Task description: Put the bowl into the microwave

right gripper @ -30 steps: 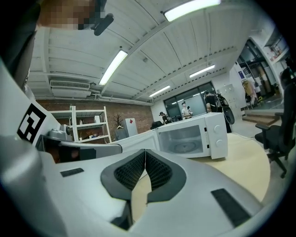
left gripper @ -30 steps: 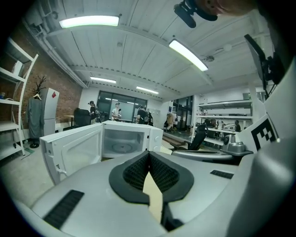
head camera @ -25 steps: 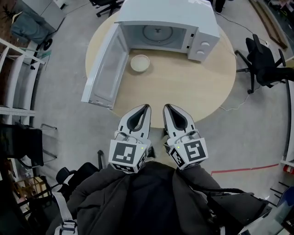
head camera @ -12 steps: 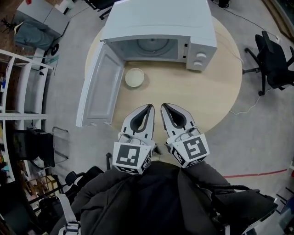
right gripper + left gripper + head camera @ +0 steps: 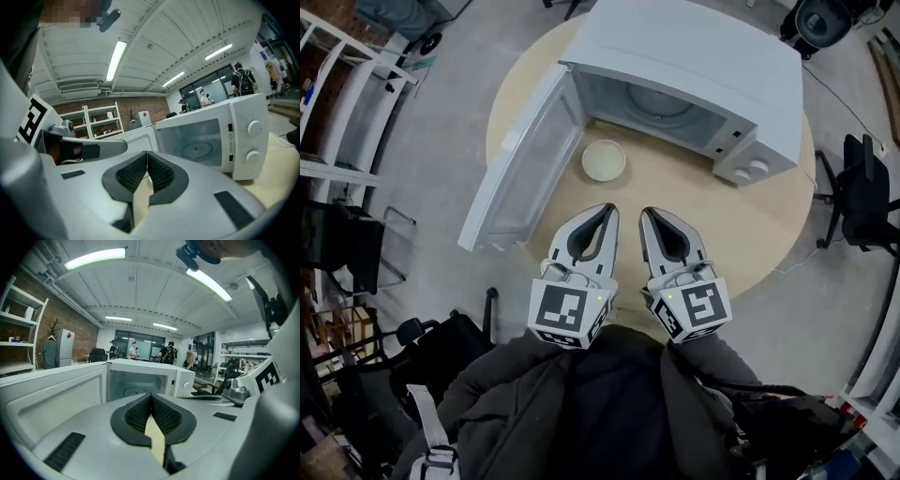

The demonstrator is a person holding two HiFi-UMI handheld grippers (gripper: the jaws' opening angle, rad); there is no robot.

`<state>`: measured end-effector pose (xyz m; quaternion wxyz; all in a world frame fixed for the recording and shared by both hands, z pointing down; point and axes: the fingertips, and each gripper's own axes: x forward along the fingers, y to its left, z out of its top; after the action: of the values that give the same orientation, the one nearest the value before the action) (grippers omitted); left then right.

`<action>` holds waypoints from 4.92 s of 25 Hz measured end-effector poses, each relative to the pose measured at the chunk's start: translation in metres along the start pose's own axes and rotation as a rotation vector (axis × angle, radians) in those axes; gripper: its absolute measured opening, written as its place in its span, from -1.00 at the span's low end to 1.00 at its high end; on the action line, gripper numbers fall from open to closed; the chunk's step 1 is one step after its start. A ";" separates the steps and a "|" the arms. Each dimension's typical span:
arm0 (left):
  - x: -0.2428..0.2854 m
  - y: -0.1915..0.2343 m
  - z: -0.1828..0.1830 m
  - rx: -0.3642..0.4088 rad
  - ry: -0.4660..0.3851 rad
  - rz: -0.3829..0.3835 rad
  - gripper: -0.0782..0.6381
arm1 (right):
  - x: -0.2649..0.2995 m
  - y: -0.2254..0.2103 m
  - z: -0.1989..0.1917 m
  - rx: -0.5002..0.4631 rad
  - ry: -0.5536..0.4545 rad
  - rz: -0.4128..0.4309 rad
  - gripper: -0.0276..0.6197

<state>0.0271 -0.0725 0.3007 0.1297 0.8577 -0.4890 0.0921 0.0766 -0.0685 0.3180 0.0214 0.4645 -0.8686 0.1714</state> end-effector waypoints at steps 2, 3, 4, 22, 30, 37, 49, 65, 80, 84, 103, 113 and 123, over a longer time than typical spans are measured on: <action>0.008 0.012 -0.004 -0.018 0.010 0.003 -0.76 | 0.013 -0.002 -0.006 0.008 0.026 -0.002 -0.89; 0.012 0.017 -0.006 -0.026 0.014 0.004 -0.76 | 0.019 -0.003 -0.009 0.014 0.037 -0.004 -0.89; 0.016 0.023 -0.008 -0.035 0.019 0.005 -0.76 | 0.025 -0.005 -0.013 0.019 0.048 -0.008 -0.89; 0.083 0.097 -0.071 -0.208 0.140 0.046 -0.75 | 0.125 -0.058 -0.057 0.022 0.192 -0.044 -0.88; 0.099 0.108 -0.109 -0.285 0.215 0.110 -0.43 | 0.140 -0.091 -0.088 0.064 0.276 -0.073 -0.76; 0.116 0.132 -0.134 -0.318 0.227 0.172 -0.42 | 0.160 -0.097 -0.111 0.098 0.306 -0.043 -0.71; 0.132 0.145 -0.137 -0.379 0.201 0.153 -0.45 | 0.168 -0.099 -0.108 0.184 0.332 0.007 -0.77; 0.137 0.133 -0.129 -0.411 0.205 0.120 -0.67 | 0.147 -0.116 -0.101 0.232 0.300 -0.136 -0.87; 0.166 0.100 -0.082 -0.322 0.164 0.042 -0.69 | 0.117 -0.147 -0.059 0.265 0.156 -0.240 -0.87; 0.180 0.089 -0.061 -0.297 0.146 0.035 -0.68 | 0.116 -0.165 -0.042 0.286 0.113 -0.281 -0.87; 0.271 0.106 -0.029 -0.265 0.104 -0.004 -0.68 | 0.164 -0.235 -0.016 0.356 0.024 -0.423 -0.87; 0.279 0.107 -0.020 -0.171 0.006 0.029 -0.67 | 0.178 -0.229 -0.011 0.199 -0.051 -0.445 -0.70; 0.257 0.110 -0.021 -0.147 -0.028 0.087 -0.65 | 0.172 -0.218 -0.010 0.100 -0.042 -0.426 -0.54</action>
<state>0.0612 -0.3294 0.4085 0.1815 0.8249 -0.5330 0.0495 0.1553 -0.3139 0.4219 0.0163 0.6416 -0.7414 0.1960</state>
